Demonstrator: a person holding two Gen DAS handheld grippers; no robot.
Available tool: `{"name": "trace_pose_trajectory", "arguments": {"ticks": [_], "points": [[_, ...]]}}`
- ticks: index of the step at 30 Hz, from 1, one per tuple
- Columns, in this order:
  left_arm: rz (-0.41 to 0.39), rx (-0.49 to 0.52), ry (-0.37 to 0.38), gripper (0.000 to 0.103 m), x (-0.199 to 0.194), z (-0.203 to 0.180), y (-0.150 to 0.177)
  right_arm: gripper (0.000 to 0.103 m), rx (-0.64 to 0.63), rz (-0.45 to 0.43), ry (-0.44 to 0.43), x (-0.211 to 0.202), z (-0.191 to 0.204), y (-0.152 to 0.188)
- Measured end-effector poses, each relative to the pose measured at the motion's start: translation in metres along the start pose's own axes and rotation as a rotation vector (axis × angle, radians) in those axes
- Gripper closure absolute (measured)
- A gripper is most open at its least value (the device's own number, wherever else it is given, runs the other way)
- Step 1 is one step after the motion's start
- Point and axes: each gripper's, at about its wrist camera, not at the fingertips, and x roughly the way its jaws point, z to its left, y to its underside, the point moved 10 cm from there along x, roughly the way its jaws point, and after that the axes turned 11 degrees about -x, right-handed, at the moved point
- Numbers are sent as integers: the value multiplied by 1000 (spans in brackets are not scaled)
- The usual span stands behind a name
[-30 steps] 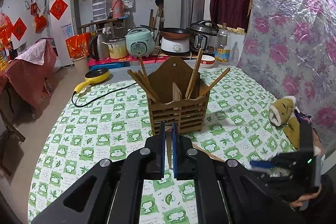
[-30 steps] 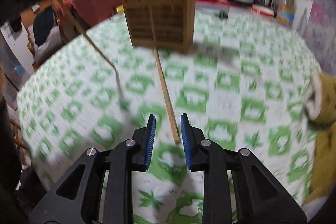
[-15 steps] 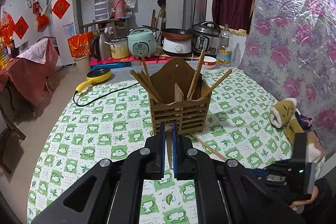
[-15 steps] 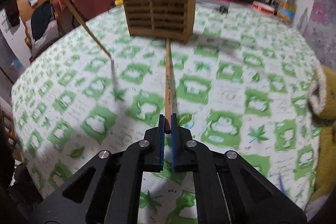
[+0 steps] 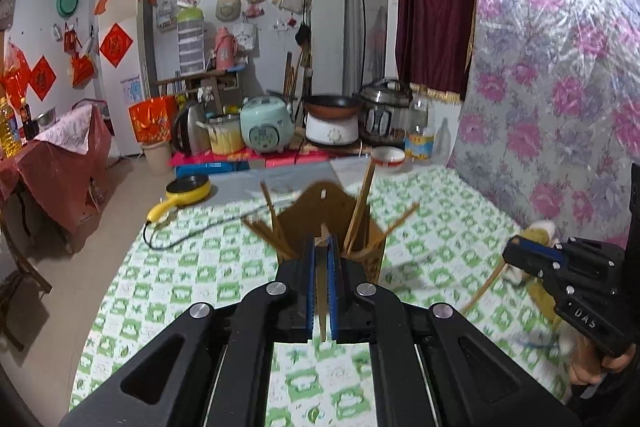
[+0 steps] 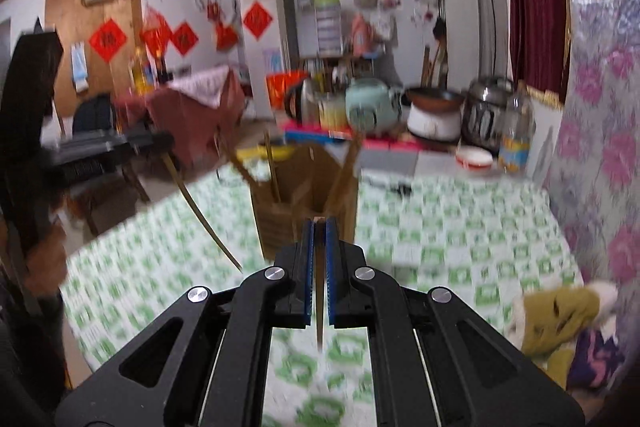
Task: Organize utensils
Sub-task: 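Lift both held chopsticks up over the wooden holder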
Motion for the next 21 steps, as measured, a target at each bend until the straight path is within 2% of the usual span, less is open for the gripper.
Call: {"name": "trace_pose_trajectory", "arguments": {"ticks": [6,11,16,21], "points": [[-93,-39,13,97,-8,-4,-50,97,52,-151,-1,-3,-10,-72],[-137,-75,11,97,3,-2,-76,97,88,-249,53,5,-20,-109],[-140,-117,9,97,31,5,-89,97,130,-297,109,32,-31,-120],[-102,-133,16,97,64,12,-86,97,161,-267,113,71,-45,-112]]}}
